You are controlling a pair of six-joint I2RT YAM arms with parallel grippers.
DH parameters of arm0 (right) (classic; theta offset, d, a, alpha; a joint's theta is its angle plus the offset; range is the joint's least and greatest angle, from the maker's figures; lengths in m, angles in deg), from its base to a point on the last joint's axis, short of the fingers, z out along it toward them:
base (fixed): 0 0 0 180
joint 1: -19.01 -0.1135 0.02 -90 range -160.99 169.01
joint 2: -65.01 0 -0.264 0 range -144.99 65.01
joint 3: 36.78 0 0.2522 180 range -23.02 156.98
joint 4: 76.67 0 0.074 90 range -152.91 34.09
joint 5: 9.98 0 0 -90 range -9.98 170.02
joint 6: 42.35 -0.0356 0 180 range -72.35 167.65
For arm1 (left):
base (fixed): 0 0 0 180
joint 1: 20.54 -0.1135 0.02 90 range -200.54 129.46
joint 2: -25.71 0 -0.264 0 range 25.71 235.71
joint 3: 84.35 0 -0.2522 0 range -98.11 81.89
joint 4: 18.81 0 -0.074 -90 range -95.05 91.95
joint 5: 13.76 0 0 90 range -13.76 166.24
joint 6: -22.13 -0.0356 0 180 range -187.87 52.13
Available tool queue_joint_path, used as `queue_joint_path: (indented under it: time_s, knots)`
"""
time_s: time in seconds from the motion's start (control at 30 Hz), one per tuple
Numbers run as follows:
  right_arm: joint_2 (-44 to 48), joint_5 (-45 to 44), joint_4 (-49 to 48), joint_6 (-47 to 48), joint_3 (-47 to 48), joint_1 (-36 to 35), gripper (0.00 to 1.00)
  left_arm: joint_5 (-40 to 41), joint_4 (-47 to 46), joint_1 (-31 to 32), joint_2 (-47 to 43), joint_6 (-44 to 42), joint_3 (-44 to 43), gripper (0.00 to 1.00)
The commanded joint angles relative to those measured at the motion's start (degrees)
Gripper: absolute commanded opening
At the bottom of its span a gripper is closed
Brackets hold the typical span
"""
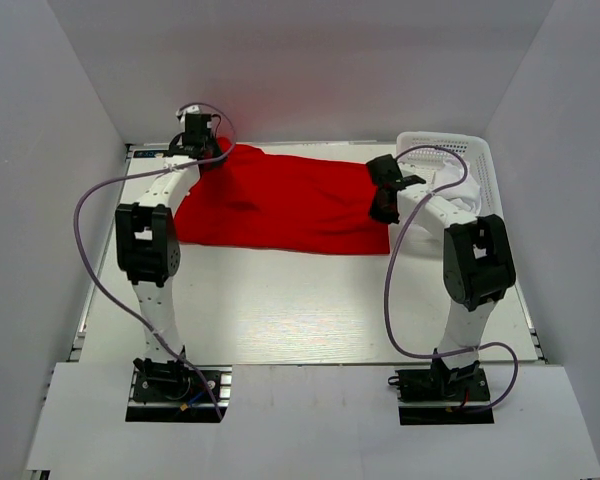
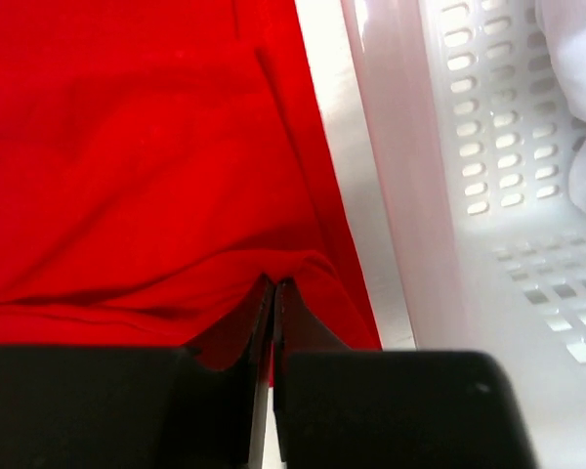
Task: Fold and stack the t-shirts
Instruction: Fold the flattened tshirt in 1/3 of the way
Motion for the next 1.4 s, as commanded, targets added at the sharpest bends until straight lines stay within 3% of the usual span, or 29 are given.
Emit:
queue_joint_path:
  time_s: [0.0, 0.03, 0.1, 0.2, 0.3, 0.43, 0.57, 0.97, 1.2, 1.37]
  knots:
    - [-0.3, -0.1, -0.7, 0.3, 3.9, 0.4, 0.05, 1.1, 1.9, -0.4, 3.0, -2.6, -9.8, 0.7]
    - [0.0, 0.0, -0.7, 0.4, 4.6, 0.4, 0.11, 1.6, 5.6, -0.4, 6.5, -2.6, -12.3, 0.99]
    - [0.1, 2.8, -1.8, 2.4, 5.0, 0.3, 0.33, 2.7, 8.6, -1.0, 9.2, -4.0, -19.1, 1.0]
    - [1.5, 8.5, -4.8, 4.6, 5.4, -0.1, 0.46, 3.6, 13.5, -1.0, 11.1, -4.0, -24.3, 1.0]
    - [4.4, 12.0, -8.1, 6.1, 3.1, -0.8, 0.51, 4.6, 12.9, -1.0, 7.6, -3.4, -18.4, 1.0]
    - [6.8, 15.2, -12.0, 7.8, -1.4, -2.1, 0.58, 6.7, 8.6, -1.0, -1.8, 0.2, 0.1, 1.0]
    - [4.0, 19.1, -13.1, 8.5, -2.3, -3.8, 0.58, 6.1, 3.6, -1.0, -7.6, 2.5, 13.0, 1.0]
    - [-1.1, 16.9, -14.9, 5.8, -10.3, -4.5, 0.59, 8.0, 9.7, -2.6, -2.5, 13.6, 22.6, 1.0]
    - [0.9, 18.4, -15.9, 4.2, -19.1, -5.1, 0.59, 13.3, 13.8, -2.6, -10.5, 19.5, 34.8, 1.0]
    - [11.0, 19.5, -16.1, 3.7, -30.0, -6.7, 0.59, 12.0, 14.7, -1.9, -25.8, 22.7, 50.2, 1.0]
